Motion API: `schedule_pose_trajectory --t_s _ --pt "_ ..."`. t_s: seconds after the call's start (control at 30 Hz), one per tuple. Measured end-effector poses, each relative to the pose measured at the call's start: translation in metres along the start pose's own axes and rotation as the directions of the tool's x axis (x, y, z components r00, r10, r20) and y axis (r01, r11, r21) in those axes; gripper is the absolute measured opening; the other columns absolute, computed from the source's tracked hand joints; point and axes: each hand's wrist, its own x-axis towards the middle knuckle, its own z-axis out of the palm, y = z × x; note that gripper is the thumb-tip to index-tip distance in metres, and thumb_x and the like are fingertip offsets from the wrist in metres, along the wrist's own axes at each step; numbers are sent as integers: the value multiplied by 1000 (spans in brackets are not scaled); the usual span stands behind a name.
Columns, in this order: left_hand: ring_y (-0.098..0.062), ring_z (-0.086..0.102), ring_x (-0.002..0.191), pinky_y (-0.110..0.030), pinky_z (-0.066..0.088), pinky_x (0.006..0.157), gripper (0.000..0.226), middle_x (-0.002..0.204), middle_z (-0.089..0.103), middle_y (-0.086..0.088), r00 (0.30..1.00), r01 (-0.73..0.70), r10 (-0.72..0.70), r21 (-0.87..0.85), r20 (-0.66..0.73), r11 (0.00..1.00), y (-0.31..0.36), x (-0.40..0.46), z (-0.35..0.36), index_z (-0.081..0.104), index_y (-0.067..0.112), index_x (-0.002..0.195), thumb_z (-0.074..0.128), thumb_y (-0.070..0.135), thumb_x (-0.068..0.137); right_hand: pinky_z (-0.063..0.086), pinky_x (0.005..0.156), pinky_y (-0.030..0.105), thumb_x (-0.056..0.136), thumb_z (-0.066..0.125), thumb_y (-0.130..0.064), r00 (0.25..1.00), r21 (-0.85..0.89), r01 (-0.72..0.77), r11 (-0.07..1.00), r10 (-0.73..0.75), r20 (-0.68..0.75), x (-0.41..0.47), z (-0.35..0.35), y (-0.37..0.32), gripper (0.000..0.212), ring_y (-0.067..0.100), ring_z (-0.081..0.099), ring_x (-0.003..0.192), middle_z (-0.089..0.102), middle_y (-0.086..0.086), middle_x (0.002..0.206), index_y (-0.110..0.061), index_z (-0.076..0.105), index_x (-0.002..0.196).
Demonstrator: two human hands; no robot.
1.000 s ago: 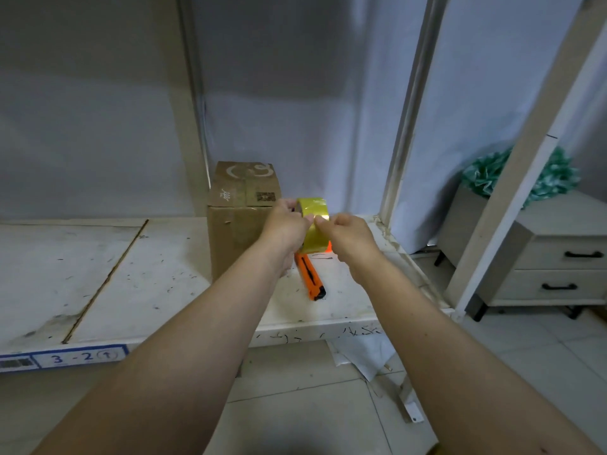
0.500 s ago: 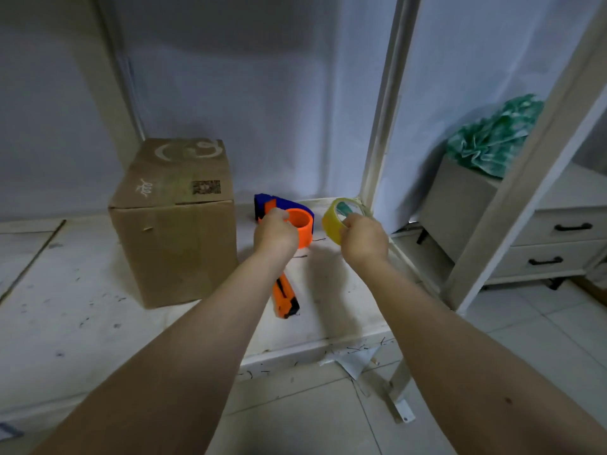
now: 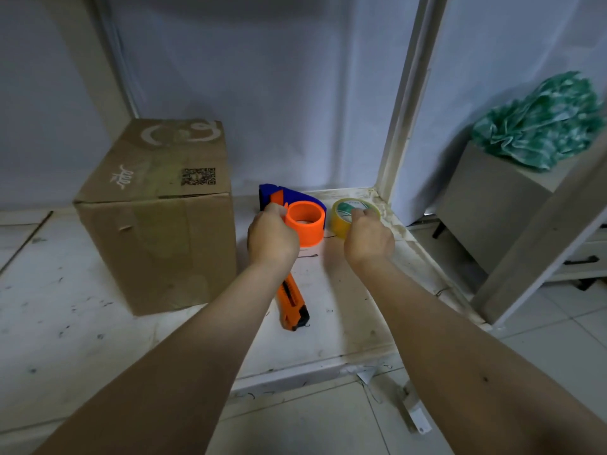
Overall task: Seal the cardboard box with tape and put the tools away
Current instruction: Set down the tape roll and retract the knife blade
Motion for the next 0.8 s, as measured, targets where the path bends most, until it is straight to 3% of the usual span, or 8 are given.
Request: schedule_pose_trajectory --t_s 0.13,0.27,0.37,0.5,0.6,0.7,0.8 --pt "-32 55 115 -42 50 96 45 131 56 -11 997 49 -49 -5 51 999 -4 -16 -15 51 13 128 38 -4 89 37 63 32 94 48 -23 995 113 44 993 -34 -89 -32 -5 -14 20 36 64 92 60 14 112 -11 57 107" --pt "-32 52 122 -38 46 101 44 135 55 -13 985 142 -139 -26 101 989 -9 -40 -25 50 11 129 37 -3 88 39 68 31 92 35 -55 960 135 93 987 -125 249 -72 -17 -39 52 31 63 92 67 12 95 -12 64 91" --pt "-34 54 117 -41 47 99 41 129 58 -15 974 187 -178 -56 136 981 -12 -55 -34 55 9 123 40 -3 87 41 69 30 85 46 -54 883 92 107 990 -137 449 -89 -18 -52 39 25 61 88 65 4 91 -18 60 89" --pt "-33 53 117 -40 46 101 40 128 58 -17 957 240 -212 -130 196 962 -17 -69 -43 54 5 122 39 -6 87 42 63 29 82 55 -54 878 117 54 992 -103 467 -99 -17 -56 35 21 60 79 60 1 80 -19 56 86" --pt "-32 52 120 -40 43 104 39 132 56 -17 949 249 -210 -149 233 957 -16 -76 -49 53 4 125 38 -3 90 45 65 32 85 57 -49 893 213 -35 976 -65 444 -101 -21 -52 37 25 61 85 60 6 90 -14 50 96" --pt "-31 45 130 -40 39 108 47 144 46 -14 945 239 -190 -167 267 957 -11 -81 -55 44 8 138 32 2 93 54 69 37 85 61 -31 885 525 -159 836 -115 451 -101 -23 -42 32 30 65 83 63 15 97 -8 49 104" --pt "-25 51 122 -31 44 99 43 139 49 -9 939 232 -148 -251 312 940 0 -88 -60 40 12 140 32 8 97 46 52 23 93 54 -25 869 792 -255 555 -229 440 -108 -33 -32 25 16 58 61 62 12 87 -4 55 107"
